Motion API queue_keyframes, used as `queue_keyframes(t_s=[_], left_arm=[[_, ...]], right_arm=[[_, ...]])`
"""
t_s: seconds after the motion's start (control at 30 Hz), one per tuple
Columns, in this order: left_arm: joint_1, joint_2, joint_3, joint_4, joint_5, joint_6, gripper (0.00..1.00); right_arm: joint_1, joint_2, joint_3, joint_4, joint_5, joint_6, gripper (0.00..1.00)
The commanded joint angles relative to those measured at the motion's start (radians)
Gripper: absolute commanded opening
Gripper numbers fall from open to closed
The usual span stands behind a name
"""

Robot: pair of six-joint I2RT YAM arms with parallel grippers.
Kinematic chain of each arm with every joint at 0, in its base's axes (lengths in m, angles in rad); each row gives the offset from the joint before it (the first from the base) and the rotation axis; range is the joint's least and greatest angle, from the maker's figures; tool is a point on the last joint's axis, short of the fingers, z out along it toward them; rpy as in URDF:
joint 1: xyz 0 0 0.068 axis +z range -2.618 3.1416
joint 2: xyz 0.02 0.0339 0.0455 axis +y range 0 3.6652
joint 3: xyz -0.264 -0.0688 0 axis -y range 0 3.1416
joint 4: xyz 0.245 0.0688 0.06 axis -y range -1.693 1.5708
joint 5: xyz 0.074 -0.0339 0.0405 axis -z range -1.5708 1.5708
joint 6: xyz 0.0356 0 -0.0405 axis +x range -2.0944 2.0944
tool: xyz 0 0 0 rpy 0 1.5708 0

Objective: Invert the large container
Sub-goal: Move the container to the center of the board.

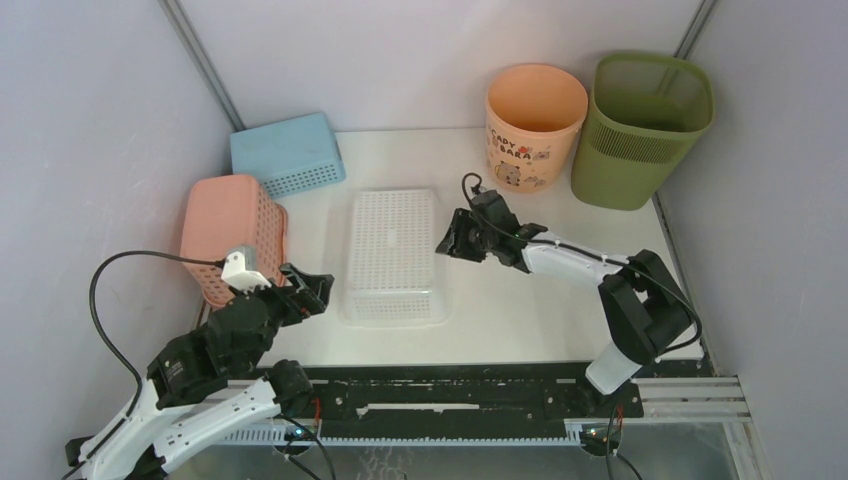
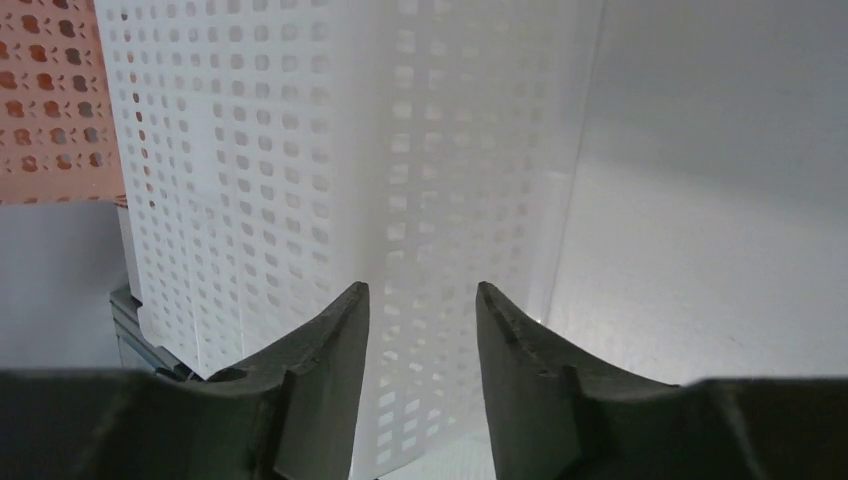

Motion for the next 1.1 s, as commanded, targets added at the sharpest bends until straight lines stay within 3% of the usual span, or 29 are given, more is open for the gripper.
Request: queue_keyframes(t_s=[0.0,0.27,0.77,0.93,1.07], left_arm=[[0.004,0.008,0.038,0.025,-0.002,0.01,1.0],[0.004,-0.016,0.046,0.013,-0.009,0.011,1.0],[0.004,-0.046,0.047,-0.008,-0.018,0.007,1.0],[0.004,-0.039,0.039,-0.002,-0.019,0.005,1.0],[0.004,-0.033,0.038,0.002,-0.019,0.007,1.0]], right_arm=[[0.025,0.077,0.101,0.041,-0.038,-0.005,0.48],[0.092,0.284,0.272,0.079,-0.084,0.025,0.46],[0.158,0.529,0.613,0.098,-0.14,0.065,0.49],[0.166,0.562,0.689,0.084,-0.165,0.048,0.51],[0.15,0.485,0.643,0.05,-0.122,0.0,0.57]])
